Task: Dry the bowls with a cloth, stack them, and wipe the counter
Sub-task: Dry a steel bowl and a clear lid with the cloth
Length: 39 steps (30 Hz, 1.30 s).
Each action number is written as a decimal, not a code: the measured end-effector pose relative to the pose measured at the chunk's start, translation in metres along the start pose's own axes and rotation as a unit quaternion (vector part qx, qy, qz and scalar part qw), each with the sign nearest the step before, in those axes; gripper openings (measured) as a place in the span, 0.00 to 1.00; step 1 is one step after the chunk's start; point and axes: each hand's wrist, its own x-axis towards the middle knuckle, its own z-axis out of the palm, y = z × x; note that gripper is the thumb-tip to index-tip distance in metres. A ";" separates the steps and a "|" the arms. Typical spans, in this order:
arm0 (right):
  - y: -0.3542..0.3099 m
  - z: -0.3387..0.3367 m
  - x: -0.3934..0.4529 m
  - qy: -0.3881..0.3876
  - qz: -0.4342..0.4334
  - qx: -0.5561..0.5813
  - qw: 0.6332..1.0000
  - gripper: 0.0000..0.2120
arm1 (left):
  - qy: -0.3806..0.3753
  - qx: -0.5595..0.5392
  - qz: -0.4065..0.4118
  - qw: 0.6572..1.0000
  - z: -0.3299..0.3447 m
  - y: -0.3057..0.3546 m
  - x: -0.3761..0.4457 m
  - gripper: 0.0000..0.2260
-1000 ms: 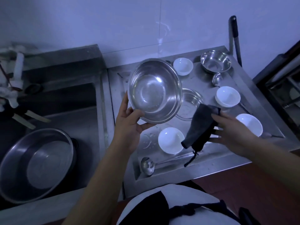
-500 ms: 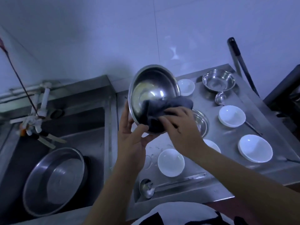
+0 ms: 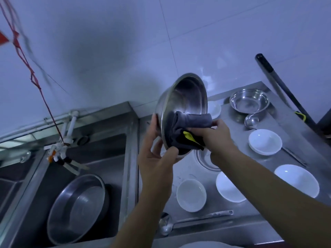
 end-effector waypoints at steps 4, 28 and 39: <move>-0.026 -0.010 0.023 0.006 -0.129 -0.117 0.985 0.29 | 0.010 0.011 0.014 1.000 0.012 -0.002 -0.003 0.38; -0.206 0.063 0.040 -0.098 -0.311 -0.280 0.903 0.19 | 0.027 0.163 0.079 0.983 -0.036 0.111 0.091 0.45; -0.211 0.053 0.025 -0.099 -0.186 -0.089 0.973 0.10 | 0.016 -0.097 0.155 0.983 0.068 0.105 0.097 0.30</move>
